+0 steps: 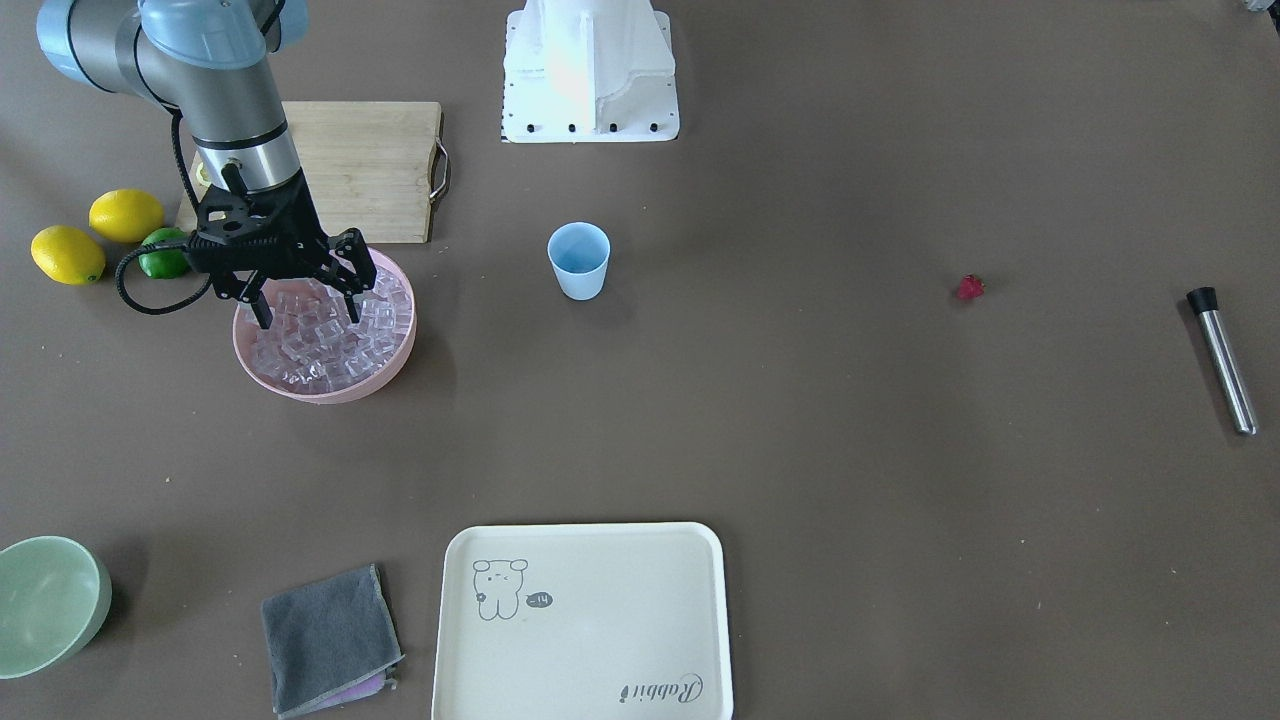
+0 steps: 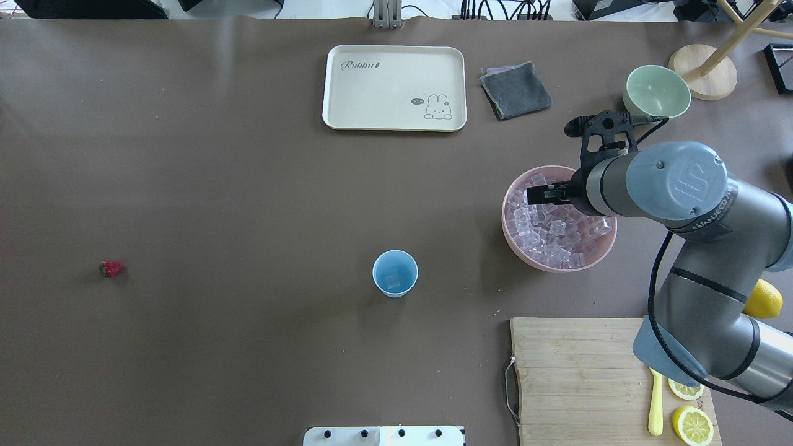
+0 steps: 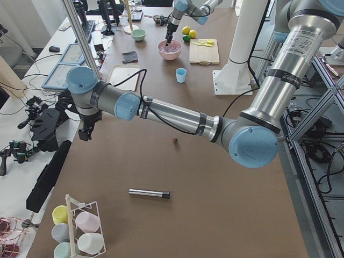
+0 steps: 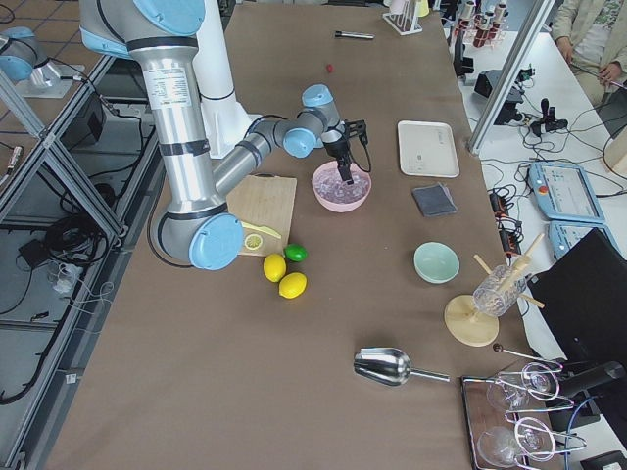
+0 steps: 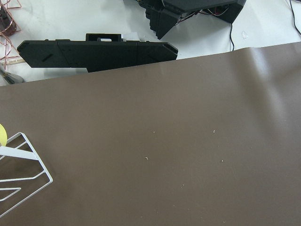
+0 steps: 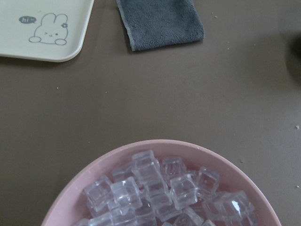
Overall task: Mash ice and strawberries in cup
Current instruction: 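Move the empty right gripper back over the ice bowl, then lower the right gripper into the bowl and grasp another ice cube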
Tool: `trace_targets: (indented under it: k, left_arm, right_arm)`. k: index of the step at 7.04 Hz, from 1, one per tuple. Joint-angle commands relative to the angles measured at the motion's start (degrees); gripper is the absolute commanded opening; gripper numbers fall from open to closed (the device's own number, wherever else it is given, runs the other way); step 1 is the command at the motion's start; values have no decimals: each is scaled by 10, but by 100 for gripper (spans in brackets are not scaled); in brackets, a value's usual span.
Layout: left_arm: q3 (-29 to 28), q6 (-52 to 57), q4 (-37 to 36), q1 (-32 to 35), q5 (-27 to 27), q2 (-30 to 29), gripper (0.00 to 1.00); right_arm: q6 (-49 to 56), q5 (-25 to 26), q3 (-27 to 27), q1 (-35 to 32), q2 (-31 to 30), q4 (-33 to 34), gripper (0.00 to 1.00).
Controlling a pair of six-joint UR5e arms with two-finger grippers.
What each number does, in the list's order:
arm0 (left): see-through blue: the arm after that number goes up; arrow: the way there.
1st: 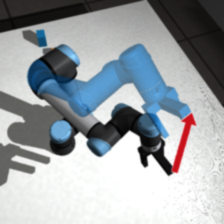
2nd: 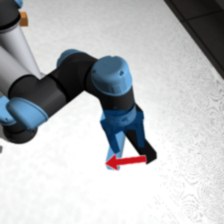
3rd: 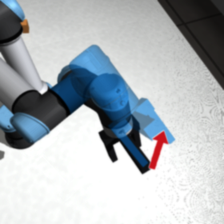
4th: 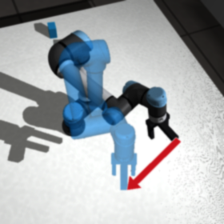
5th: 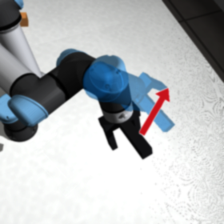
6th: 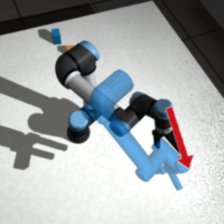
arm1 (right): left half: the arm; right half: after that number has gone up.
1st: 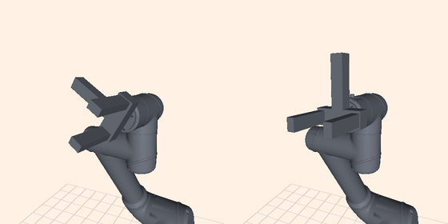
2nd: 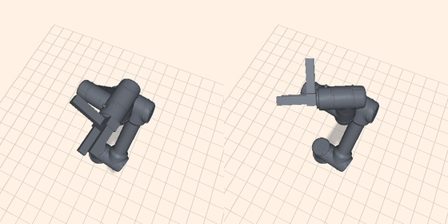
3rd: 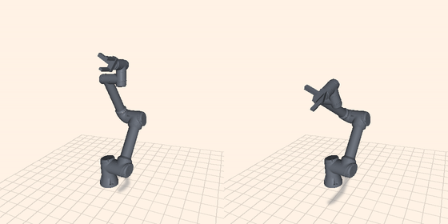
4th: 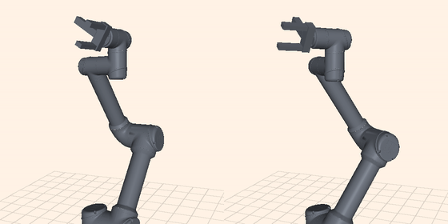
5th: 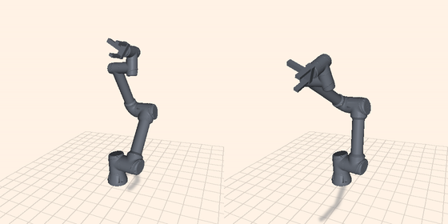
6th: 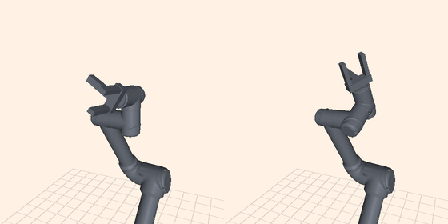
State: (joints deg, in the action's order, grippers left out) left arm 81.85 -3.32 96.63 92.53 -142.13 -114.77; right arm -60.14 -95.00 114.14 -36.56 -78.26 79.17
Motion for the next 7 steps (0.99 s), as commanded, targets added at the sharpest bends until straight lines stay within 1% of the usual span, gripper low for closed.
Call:
trace_targets:
  k: [1,5,6,7]
  left_arm:
    - [0,-1,14,-1,0,-1,98]
    - [-6,-2,13,-14,4,-14,98]
    - [-6,-2,14,-19,23,-18,98]
    - [-6,-2,14,-20,25,-18,98]
  right_arm:
    - [-4,-19,4,14,-28,0,82]
    - [-21,-25,2,49,-29,2,82]
    - [-21,-26,3,48,-30,2,75]
    - [-21,-27,0,49,-30,2,75]
